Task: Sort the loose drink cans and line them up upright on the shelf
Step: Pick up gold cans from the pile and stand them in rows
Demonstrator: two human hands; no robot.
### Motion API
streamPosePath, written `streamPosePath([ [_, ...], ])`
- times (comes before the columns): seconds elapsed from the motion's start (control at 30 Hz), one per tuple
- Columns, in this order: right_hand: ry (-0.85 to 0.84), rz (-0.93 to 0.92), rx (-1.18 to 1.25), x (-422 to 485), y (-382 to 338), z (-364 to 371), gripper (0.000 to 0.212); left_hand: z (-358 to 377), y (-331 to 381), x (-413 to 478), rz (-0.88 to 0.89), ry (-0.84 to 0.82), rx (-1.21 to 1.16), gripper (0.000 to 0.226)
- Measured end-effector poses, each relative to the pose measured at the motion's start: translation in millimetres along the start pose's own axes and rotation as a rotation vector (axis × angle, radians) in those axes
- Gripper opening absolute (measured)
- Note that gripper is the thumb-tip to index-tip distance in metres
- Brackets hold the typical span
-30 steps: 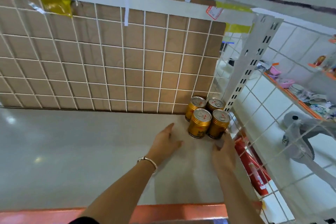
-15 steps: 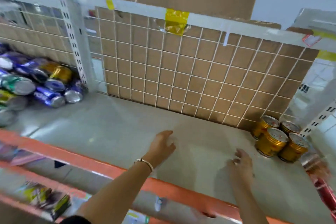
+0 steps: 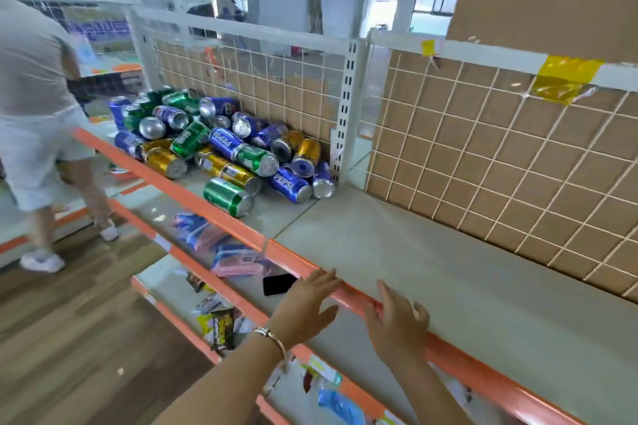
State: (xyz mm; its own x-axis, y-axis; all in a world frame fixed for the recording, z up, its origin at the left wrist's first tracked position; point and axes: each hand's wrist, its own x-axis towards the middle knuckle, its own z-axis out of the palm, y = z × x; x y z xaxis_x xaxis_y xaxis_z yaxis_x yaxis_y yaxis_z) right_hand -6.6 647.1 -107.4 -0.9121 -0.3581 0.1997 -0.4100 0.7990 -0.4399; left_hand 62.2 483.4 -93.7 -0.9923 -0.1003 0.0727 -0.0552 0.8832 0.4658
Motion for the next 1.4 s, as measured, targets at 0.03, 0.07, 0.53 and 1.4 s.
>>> streamPosePath([
  [0.03, 0.011, -0.033, -0.021, -2, -10, 8, 0.052, -3, -5, -6, 0.012, -0.014, 0.034, 0.06],
  [0.07, -0.017, -0.062, -0.038, -3, -20, 14, 0.052, -7, -9, -10, 0.008, -0.012, 0.042, 0.058],
  [0.53, -0.293, 0.018, 0.112, 110, -107, 24, 0.045, -78, -78, 42, -0.478, 0.355, -0.397, 0.036],
  [1.4, -0.315, 0.392, 0.77, 322, -179, 48, 0.058, -201, -131, 231, -0.355, 0.402, -0.32, 0.039],
])
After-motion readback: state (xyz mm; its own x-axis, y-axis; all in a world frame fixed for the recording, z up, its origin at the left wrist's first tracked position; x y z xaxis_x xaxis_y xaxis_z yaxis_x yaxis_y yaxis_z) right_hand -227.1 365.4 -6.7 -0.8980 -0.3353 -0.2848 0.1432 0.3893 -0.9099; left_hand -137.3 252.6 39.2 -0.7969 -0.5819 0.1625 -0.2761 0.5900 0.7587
